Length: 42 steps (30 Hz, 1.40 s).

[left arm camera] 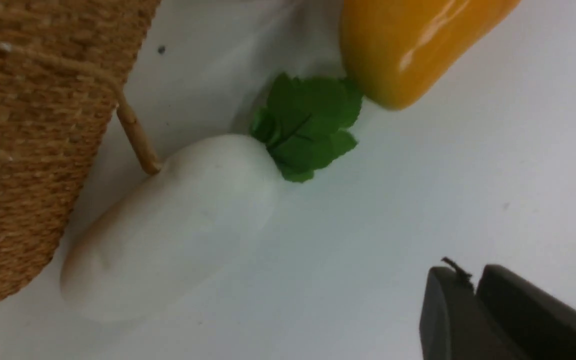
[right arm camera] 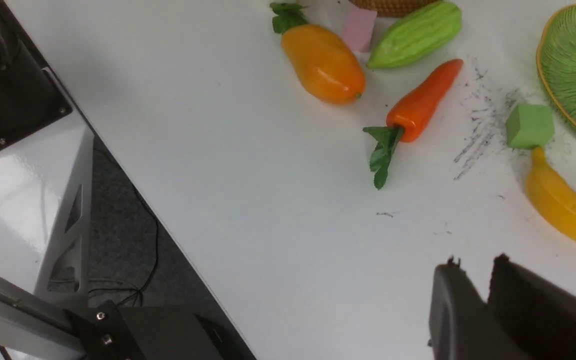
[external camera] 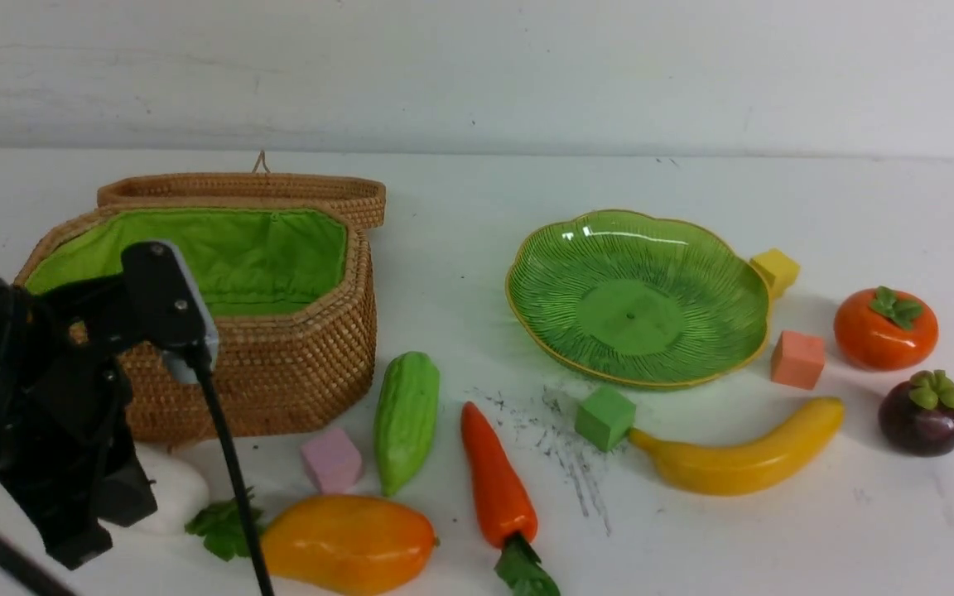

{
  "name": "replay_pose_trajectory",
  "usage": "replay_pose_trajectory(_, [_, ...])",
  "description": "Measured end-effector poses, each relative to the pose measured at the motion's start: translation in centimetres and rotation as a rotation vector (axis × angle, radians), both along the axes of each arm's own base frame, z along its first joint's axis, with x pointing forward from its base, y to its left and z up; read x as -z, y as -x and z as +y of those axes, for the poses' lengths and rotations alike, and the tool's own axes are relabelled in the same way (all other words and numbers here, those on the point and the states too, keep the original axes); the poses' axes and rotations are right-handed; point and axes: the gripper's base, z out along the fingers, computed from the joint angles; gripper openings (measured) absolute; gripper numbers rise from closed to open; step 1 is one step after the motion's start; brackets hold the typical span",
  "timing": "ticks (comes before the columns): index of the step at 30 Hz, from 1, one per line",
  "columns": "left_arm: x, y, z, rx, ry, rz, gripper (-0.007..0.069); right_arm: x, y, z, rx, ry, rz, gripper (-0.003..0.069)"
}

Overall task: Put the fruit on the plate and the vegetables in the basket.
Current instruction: Take a daikon with your left arm and place it on the basket on the left.

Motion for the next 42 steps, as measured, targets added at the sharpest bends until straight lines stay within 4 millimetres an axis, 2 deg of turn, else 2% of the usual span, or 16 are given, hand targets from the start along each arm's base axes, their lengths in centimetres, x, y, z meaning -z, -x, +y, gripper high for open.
replay_pose_trajectory(2, [1.2,-0.8,0.2,0.013,-0.047,0.025,0.0187,0.0,0.0,0.0,0.001,0.001,-0.004,0.0117])
replay_pose_trajectory(3, [2.5,-1.7,0.5,0.027,-0.091,0.043,0.0281,0.0,0.0,-0.1,0.003,0.002,-0.007,0.0118])
replay_pose_trajectory(4, [3.1,-2.2,0.6,0.034,-0.112,0.044,0.0342,0.0,0.0,-0.1,0.004,0.004,-0.008,0.0118])
replay_pose_trajectory(8, [3.9,-3.2,0.6,0.073,-0.143,0.006,0.0530,0.0,0.0,-0.1,0.005,0.006,-0.009,0.0118])
replay_pose_trajectory(11, [3.9,-3.3,0.7,0.129,-0.161,-0.015,0.0575,0.0,0.0,-0.1,0.006,0.004,-0.010,0.0118])
replay_pose_trajectory(19, [4.6,-4.9,1.1,0.316,-0.272,-0.123,0.0569,0.0,0.0,-0.1,0.007,0.005,-0.012,0.0127])
replay_pose_trajectory(27, [6.9,-6.0,1.2,0.369,-0.308,-0.088,0.0568,0.0,0.0,-0.1,0.007,0.006,-0.013,0.0130])
replay_pose_trajectory(33, [7.5,-6.5,1.2,0.386,-0.328,-0.095,0.0568,0.0,0.0,-0.1,0.007,0.006,-0.013,0.0130])
replay_pose_trajectory(38, [8.2,-6.6,1.2,0.389,-0.328,-0.065,0.0568,0.0,0.0,-0.1,0.007,0.005,-0.014,0.0130])
replay_pose_trajectory(42, [9.6,-6.0,1.3,0.398,-0.326,-0.005,0.0568,-0.1,0.0,-0.1,0.008,0.002,-0.017,0.0131])
